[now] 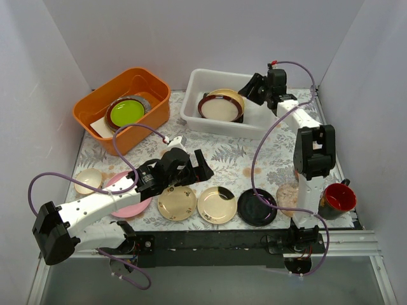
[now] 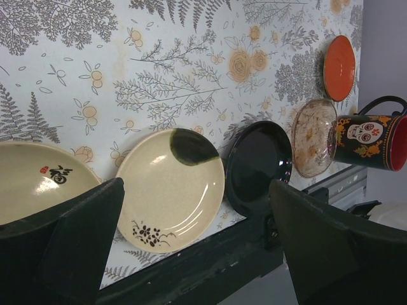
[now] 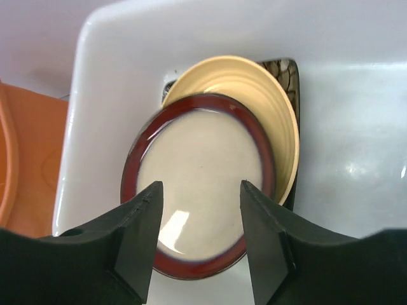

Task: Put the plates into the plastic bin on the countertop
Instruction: Place the plate in the plastic bin.

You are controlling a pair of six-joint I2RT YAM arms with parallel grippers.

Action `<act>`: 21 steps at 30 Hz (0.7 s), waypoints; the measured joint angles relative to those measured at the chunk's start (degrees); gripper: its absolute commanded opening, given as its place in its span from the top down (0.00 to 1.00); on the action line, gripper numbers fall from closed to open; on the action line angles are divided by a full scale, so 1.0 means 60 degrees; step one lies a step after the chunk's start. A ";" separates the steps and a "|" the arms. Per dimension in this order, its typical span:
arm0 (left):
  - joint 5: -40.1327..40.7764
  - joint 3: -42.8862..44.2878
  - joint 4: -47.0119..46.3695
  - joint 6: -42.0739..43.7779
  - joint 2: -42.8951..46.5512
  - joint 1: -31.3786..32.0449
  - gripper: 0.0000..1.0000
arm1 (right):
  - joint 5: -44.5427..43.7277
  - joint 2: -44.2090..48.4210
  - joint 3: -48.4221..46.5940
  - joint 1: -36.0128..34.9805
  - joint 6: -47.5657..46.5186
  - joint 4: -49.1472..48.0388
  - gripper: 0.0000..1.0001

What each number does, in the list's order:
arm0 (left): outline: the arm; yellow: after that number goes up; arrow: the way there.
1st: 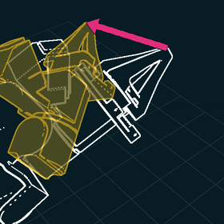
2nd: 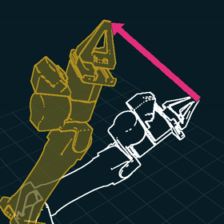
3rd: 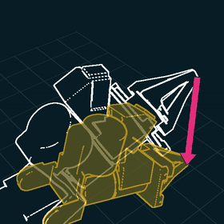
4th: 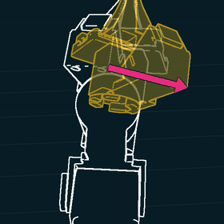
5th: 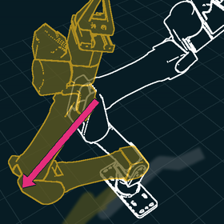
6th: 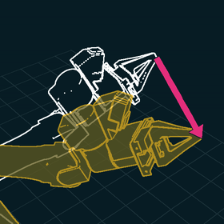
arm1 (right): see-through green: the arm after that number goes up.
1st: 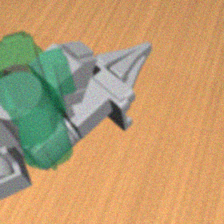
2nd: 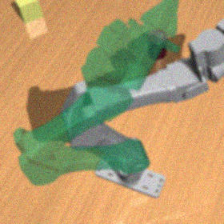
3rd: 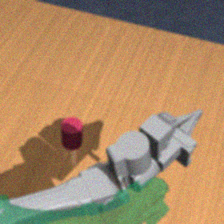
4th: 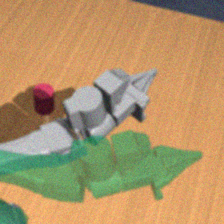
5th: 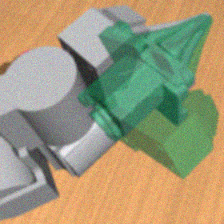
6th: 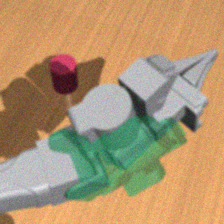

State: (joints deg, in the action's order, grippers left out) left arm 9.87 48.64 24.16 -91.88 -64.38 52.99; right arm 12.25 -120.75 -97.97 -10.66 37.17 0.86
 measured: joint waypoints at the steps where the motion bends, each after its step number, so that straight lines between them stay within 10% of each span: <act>1: -0.0011 0.0000 -0.0015 0.0000 0.0000 0.0000 0.02 | -0.0106 0.0153 -0.0098 0.0000 -0.0124 0.0120 0.40; 21: -0.0153 -0.0197 -0.0080 -0.0004 0.0306 0.0000 0.02 | -0.0492 0.4142 0.1978 0.0000 -0.1523 0.0423 0.40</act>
State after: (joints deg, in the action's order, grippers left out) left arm 8.95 47.46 23.68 -91.90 -62.54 52.99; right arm 9.30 -95.90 -86.11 -10.66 28.03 3.40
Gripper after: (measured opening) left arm 0.981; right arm 0.600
